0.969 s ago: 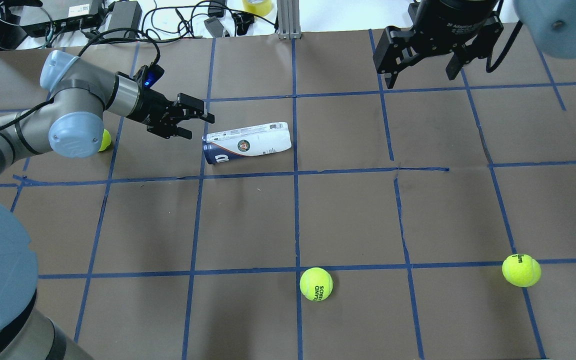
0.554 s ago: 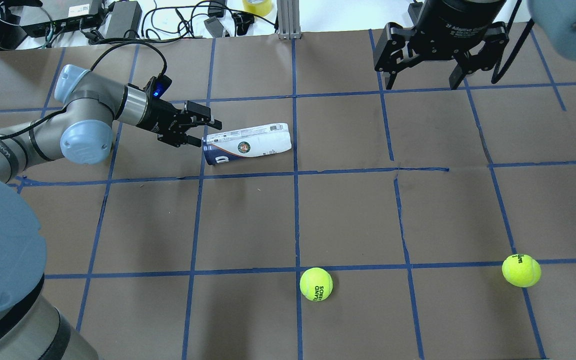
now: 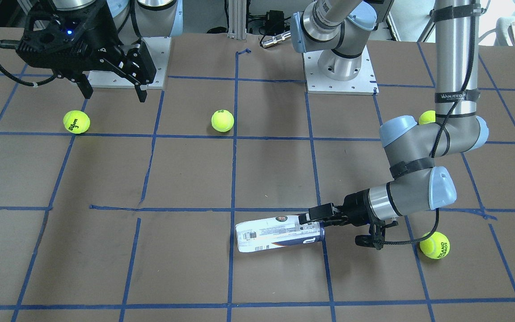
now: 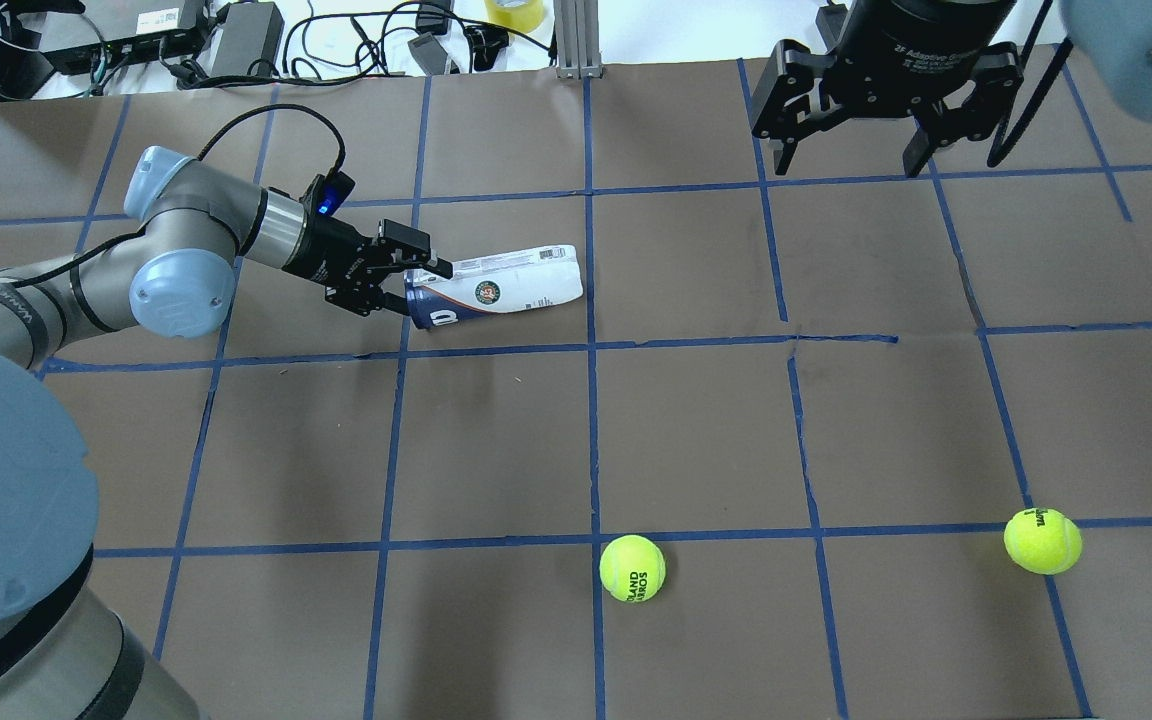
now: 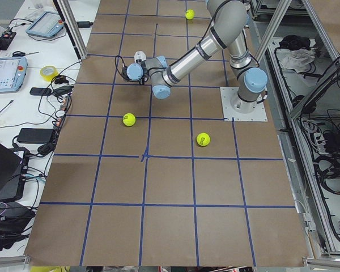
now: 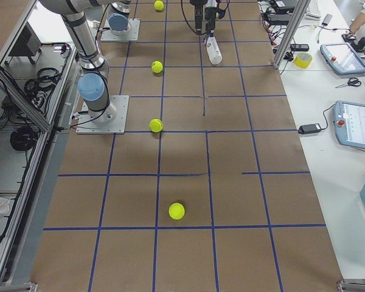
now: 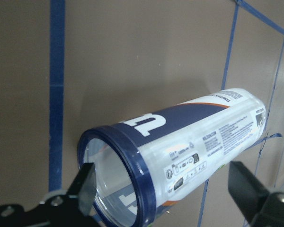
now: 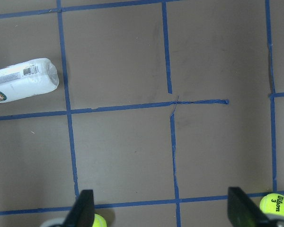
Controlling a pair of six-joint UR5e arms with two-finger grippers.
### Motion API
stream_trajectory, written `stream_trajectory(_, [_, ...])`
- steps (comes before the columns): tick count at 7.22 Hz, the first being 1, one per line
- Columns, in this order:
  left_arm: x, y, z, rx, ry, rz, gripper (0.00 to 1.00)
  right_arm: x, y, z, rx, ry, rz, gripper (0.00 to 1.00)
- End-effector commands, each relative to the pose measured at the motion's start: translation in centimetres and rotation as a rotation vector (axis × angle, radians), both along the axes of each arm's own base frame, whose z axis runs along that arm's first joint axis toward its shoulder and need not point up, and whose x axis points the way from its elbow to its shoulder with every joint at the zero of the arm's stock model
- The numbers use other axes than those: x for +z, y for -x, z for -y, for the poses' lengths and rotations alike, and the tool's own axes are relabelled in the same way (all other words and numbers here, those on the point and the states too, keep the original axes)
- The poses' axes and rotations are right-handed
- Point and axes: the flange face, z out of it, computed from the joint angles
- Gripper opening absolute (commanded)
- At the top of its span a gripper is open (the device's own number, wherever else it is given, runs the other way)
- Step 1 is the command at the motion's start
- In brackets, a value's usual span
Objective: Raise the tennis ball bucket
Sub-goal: 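Close the left gripper on the can's open rim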
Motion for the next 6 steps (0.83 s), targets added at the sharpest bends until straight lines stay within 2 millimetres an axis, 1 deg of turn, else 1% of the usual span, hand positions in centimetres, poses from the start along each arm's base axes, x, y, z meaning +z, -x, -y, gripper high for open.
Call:
stream_trajectory(1, [0.2,0.5,0.1,0.035,-0.022,-0.054,0.95,0.1,0.1,0.0,-0.002,0.001,-0.001,1.0])
stream_trajectory(2, [0.2,0.5,0.2,0.035,-0.022,-0.054,0.85,0.0,0.1,0.0,-0.002,-0.001,-0.001,1.0])
stream_trajectory(3, [0.1,0.5,0.1,0.036,-0.028,-0.055,0.41,0.0,0.1,0.0,-0.002,0.001,-0.001,1.0])
stream_trajectory(4, [0.1,0.5,0.1,0.041,-0.035,-0.052,0.0,0.1,0.1,0.0,-0.002,0.003,-0.003,1.0])
stream_trajectory(5, [0.3,0.4,0.3,0.061,-0.051,-0.046,0.0,0.1,0.2,0.0,-0.002,0.001,-0.005,1.0])
stream_trajectory(6, [1.5,0.2,1.0,0.09,-0.06,-0.042,0.0,0.0,0.1,0.0,-0.002,0.001,-0.004,1.0])
